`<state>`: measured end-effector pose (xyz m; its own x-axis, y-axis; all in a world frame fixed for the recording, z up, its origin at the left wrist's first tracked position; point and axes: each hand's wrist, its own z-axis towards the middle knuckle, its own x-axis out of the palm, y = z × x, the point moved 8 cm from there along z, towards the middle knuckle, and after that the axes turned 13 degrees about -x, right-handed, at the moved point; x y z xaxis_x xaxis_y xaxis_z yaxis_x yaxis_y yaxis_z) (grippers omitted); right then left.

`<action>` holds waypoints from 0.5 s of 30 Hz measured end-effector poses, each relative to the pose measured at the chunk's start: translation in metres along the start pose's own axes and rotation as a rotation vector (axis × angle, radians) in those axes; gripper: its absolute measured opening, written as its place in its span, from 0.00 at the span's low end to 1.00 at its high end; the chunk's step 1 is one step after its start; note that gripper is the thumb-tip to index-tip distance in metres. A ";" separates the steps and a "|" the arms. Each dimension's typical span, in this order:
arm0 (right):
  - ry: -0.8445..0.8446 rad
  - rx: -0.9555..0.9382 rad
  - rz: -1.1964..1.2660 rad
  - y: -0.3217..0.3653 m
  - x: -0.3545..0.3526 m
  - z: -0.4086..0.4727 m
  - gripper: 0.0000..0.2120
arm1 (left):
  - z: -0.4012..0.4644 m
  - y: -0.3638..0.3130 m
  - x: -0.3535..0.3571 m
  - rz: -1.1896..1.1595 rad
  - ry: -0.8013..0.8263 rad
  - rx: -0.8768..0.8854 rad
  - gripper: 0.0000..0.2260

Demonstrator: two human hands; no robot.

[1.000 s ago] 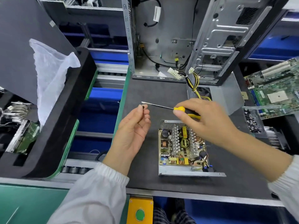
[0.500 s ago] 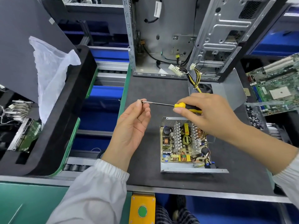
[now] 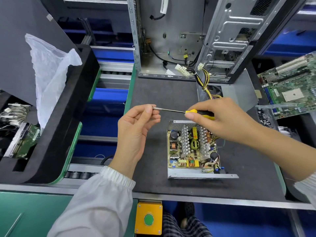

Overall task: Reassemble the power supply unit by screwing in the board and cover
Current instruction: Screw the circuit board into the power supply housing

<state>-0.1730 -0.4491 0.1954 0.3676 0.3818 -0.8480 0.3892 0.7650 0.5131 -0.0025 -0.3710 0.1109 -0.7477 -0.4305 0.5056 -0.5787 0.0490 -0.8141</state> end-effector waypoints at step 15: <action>0.089 0.200 0.566 -0.015 0.011 -0.002 0.08 | -0.001 0.011 -0.004 0.010 0.011 -0.015 0.09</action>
<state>-0.1768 -0.4553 0.1781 0.4951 0.7493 -0.4398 0.3082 0.3217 0.8953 -0.0066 -0.3676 0.1001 -0.7573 -0.4198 0.5003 -0.5756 0.0669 -0.8150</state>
